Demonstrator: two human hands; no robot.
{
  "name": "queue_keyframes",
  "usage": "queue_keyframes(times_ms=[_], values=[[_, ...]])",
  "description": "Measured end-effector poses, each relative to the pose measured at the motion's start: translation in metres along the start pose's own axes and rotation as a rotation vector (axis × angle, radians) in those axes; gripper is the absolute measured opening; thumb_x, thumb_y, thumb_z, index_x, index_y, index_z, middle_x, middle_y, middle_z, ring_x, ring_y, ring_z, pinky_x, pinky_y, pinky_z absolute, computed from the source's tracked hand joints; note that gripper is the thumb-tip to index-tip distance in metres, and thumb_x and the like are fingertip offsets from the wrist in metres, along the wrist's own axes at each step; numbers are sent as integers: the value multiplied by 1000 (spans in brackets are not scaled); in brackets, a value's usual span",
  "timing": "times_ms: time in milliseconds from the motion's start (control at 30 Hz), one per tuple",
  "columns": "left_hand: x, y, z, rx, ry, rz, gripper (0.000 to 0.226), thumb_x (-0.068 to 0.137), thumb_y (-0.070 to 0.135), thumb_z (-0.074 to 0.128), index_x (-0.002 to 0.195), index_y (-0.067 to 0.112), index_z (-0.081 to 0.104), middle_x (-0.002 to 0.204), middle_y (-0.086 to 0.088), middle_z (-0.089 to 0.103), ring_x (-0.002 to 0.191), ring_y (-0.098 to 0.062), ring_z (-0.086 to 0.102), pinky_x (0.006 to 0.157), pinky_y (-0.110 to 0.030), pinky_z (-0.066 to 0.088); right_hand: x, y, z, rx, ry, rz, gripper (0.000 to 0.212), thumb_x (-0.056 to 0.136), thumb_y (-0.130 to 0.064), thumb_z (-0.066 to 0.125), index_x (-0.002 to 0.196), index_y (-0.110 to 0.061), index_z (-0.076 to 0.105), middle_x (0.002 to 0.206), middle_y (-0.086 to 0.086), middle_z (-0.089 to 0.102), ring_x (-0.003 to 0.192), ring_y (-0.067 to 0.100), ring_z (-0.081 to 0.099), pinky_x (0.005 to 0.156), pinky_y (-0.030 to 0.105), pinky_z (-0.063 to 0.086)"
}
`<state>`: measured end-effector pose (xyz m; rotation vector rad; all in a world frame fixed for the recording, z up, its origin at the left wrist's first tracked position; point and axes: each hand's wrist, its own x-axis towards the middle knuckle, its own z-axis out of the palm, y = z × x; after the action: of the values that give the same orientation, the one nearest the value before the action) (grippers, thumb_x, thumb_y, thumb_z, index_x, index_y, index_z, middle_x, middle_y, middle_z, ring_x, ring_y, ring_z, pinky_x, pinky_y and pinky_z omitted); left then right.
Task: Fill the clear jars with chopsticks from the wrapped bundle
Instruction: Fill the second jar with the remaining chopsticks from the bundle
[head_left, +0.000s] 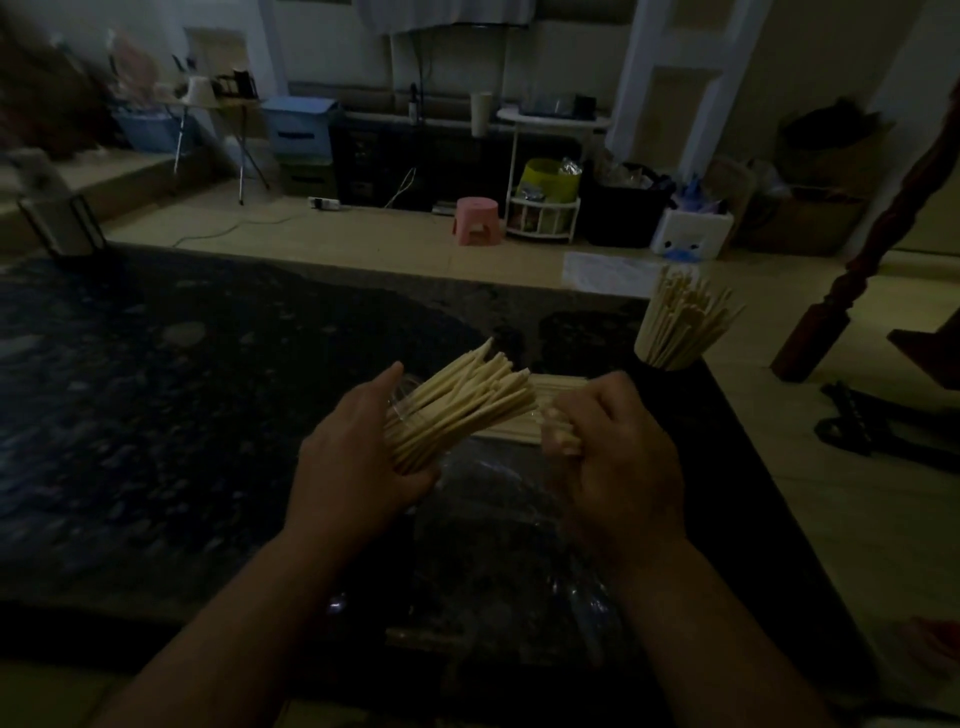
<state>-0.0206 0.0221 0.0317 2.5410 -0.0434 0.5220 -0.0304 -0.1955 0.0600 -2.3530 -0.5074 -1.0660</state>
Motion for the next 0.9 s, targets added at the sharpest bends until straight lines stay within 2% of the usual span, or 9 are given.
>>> queue_keyframes(times_ms=[100, 200, 333, 400, 467, 533, 633, 833, 900], values=[[1, -1, 2, 14, -15, 28, 111, 55, 35, 90, 149, 26, 32, 140, -1, 49, 122, -21, 51, 100, -40, 43, 1, -4, 7, 104, 91, 99, 31, 94, -31, 47, 91, -6, 66, 95, -5, 40, 73, 9, 44, 65, 15, 40], [3, -1, 6, 27, -37, 38, 110, 57, 38, 88, 149, 29, 29, 141, 1, 47, 123, -18, 50, 100, -38, 41, 3, 0, 14, 209, 214, 219, 19, 94, -15, 58, 90, 1, 68, 99, 5, 44, 81, -1, 41, 79, -2, 32], [5, -1, 9, 28, -64, 49, 108, 59, 42, 85, 150, 33, 26, 144, 5, 43, 126, -15, 46, 101, -39, 39, 8, 3, 16, 269, 271, 286, 31, 98, -27, 47, 96, -5, 68, 96, 8, 56, 82, -2, 53, 75, 7, 41], [6, -2, 10, 17, -84, 69, 108, 59, 41, 85, 150, 31, 27, 145, 4, 43, 126, -15, 46, 102, -37, 39, 13, -1, 16, 413, 309, 343, 26, 98, -29, 45, 94, -14, 66, 90, 16, 63, 82, -4, 60, 74, 8, 44], [7, -2, 9, 15, -109, 86, 109, 59, 40, 86, 150, 29, 27, 145, 5, 43, 127, -14, 46, 104, -35, 38, 18, -6, 16, 621, 351, 502, 21, 96, -37, 47, 90, -25, 63, 83, 9, 67, 73, 6, 68, 68, 21, 53], [6, -2, 9, 25, -123, 119, 108, 59, 39, 86, 149, 29, 29, 144, 5, 44, 125, -13, 47, 104, -32, 37, 21, -7, 16, 728, 370, 628, 22, 98, -33, 48, 84, -23, 62, 69, -4, 68, 61, 12, 68, 60, 25, 55], [3, -4, 8, 40, -134, 166, 105, 58, 38, 84, 148, 31, 31, 142, 6, 46, 122, -14, 50, 103, -37, 42, 24, -7, 14, 783, 362, 707, 28, 102, -20, 45, 78, -17, 59, 56, -4, 64, 48, 10, 63, 54, 26, 54], [4, -6, 11, 68, -162, 181, 106, 59, 43, 81, 149, 36, 24, 145, 7, 41, 124, -15, 48, 104, -46, 41, 29, -8, 9, 876, 405, 762, 29, 101, -17, 48, 74, -15, 60, 56, -1, 63, 47, 12, 63, 51, 25, 54], [3, -5, 11, 82, -166, 176, 105, 61, 43, 81, 149, 35, 24, 146, 8, 40, 125, -14, 46, 107, -44, 38, 28, -10, 10, 870, 332, 754, 30, 101, -17, 47, 73, -14, 60, 54, -4, 62, 45, 8, 59, 49, 22, 52]])
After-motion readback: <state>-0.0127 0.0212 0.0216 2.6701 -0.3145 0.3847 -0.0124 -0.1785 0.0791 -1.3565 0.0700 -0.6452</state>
